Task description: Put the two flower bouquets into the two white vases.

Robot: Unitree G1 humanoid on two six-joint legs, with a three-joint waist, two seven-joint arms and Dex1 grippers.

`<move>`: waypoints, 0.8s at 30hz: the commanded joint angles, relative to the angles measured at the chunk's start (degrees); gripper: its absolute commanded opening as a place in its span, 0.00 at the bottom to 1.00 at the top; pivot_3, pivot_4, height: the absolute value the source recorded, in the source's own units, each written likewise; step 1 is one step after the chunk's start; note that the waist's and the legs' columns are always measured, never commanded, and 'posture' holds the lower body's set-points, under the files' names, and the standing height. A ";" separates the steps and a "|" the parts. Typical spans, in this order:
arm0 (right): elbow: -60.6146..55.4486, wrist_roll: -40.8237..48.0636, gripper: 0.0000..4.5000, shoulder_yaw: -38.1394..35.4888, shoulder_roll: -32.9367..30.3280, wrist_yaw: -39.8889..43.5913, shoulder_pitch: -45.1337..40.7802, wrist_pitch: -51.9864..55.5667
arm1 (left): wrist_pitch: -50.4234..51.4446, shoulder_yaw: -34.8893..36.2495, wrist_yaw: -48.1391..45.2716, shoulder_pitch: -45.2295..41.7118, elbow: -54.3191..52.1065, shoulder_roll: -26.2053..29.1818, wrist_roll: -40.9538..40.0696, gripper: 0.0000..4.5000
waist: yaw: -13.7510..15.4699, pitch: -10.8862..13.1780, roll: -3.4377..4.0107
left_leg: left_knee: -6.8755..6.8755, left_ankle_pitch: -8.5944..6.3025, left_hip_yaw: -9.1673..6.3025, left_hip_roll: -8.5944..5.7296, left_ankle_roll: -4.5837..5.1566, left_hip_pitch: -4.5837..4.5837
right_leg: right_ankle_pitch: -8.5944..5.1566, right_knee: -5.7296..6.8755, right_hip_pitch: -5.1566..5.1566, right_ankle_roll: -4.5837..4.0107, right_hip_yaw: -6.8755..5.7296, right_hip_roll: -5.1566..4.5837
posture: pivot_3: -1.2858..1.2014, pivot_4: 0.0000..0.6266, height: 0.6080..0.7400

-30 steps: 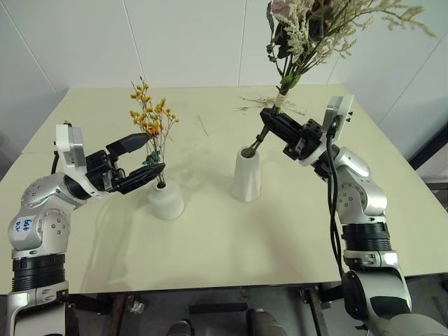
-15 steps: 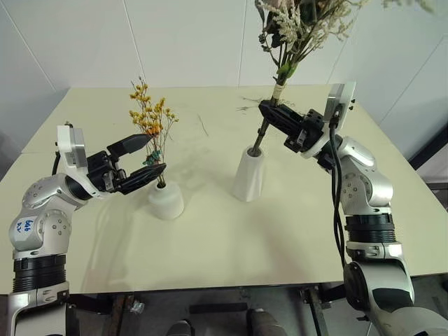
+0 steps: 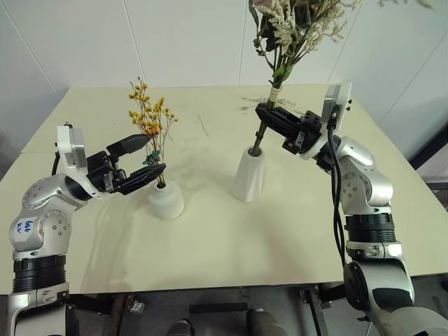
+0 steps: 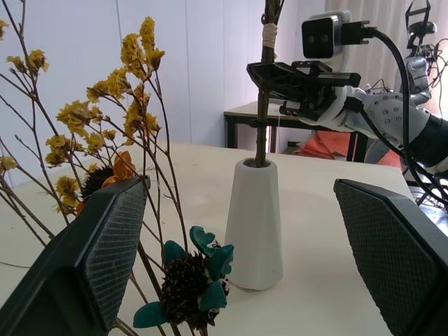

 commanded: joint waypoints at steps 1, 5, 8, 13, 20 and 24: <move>-1.08 -0.33 0.00 0.08 0.46 0.68 0.50 -1.99 | -1.19 0.61 0.25 -0.27 -1.67 0.02 0.02 1.00 | -0.04 0.00 0.00 | 0.00 0.00 0.00 0.00 0.00 0.00 | 0.00 0.00 0.00 0.00 0.00 0.00 | 0.52 0.24 1.00; 0.20 -1.91 0.00 1.09 1.02 1.22 1.84 -3.77 | -1.18 0.54 0.29 -0.37 -1.66 -0.02 0.01 1.00 | -0.01 0.00 0.00 | 0.00 0.00 0.00 0.00 0.00 0.00 | 0.00 0.00 0.00 0.00 0.00 0.00 | 0.52 0.24 1.00; 1.23 -2.67 0.00 1.30 1.10 1.51 2.27 -4.46 | -1.17 0.53 0.32 -0.41 -1.63 -0.02 0.02 1.00 | -0.04 0.00 0.00 | 0.00 0.00 0.00 0.00 0.00 0.00 | 0.00 0.00 0.00 0.00 0.00 0.00 | 0.52 0.24 1.00; 2.67 -4.84 0.00 2.61 1.20 2.14 3.36 -6.39 | -1.21 0.50 0.48 -0.39 -1.72 -0.17 -0.03 1.00 | -0.02 0.00 0.00 | 0.00 0.00 0.00 0.00 0.00 0.00 | 0.00 -0.01 0.00 0.00 0.00 0.00 | 0.52 0.24 1.00; 3.62 -5.06 0.34 2.56 1.44 3.45 3.56 -7.57 | -1.22 0.48 0.70 -0.35 -1.95 -0.41 -0.10 1.00 | -0.04 0.00 0.00 | 0.00 0.00 0.00 0.00 0.00 0.01 | 0.00 0.02 0.00 0.00 0.00 0.00 | 0.52 0.24 1.00; 2.25 -6.36 0.63 2.29 0.33 3.18 4.10 -9.20 | -1.29 0.59 0.80 -0.04 -2.22 -0.41 -0.10 1.00 | -0.01 0.00 0.00 | 0.00 0.00 0.00 0.00 0.00 0.00 | 0.00 0.00 0.00 0.00 0.00 0.00 | 0.52 0.24 1.00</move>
